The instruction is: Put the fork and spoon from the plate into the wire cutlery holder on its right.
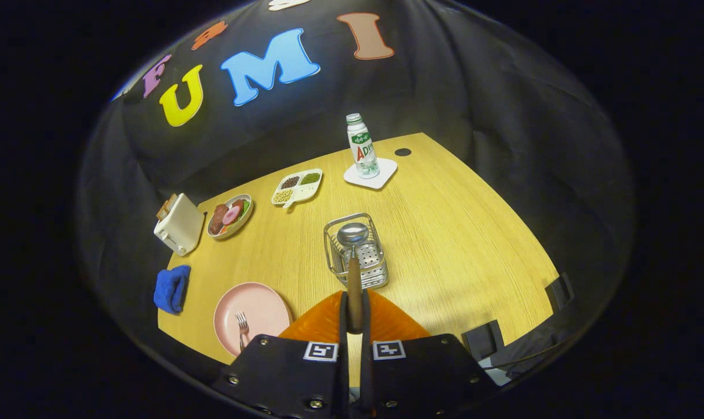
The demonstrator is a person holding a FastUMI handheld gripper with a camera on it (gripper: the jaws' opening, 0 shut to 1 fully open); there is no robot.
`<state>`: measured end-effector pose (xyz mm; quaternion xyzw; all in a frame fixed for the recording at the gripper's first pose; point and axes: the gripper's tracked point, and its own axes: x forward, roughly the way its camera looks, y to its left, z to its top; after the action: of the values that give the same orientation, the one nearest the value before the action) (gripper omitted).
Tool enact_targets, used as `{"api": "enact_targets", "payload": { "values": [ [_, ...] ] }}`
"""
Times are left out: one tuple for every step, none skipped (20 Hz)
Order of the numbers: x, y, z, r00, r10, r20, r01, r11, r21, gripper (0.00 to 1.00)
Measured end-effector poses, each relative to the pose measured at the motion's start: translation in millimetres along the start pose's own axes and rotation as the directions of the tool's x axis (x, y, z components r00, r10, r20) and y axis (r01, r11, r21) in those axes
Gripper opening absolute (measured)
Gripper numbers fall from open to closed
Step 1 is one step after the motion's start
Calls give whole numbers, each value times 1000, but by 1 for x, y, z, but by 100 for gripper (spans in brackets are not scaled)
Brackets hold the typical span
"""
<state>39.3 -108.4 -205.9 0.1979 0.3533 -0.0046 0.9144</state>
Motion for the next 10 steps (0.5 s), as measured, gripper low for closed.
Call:
{"api": "enact_targets", "payload": {
  "values": [
    [3,-1,1,1000,-10,-7,10,1000,-5,8],
    [7,-4,1,1000,-24,-15,24,1000,-7,8],
    [10,-5,2,999,-34,-21,34,999,-5,8],
    [12,-5,3,999,-43,-24,43,999,5,8],
    [14,-6,5,999,-50,-21,50,999,17,8],
    [13,-5,7,999,-48,-11,48,998,28,8],
    [11,-4,12,999,-49,1,49,998,39,11],
    [13,-5,16,999,-49,17,49,998,47,12],
    [12,-4,22,998,-51,28,49,997,53,14],
    [12,-4,23,998,-51,34,49,998,50,14]
  ]
}}
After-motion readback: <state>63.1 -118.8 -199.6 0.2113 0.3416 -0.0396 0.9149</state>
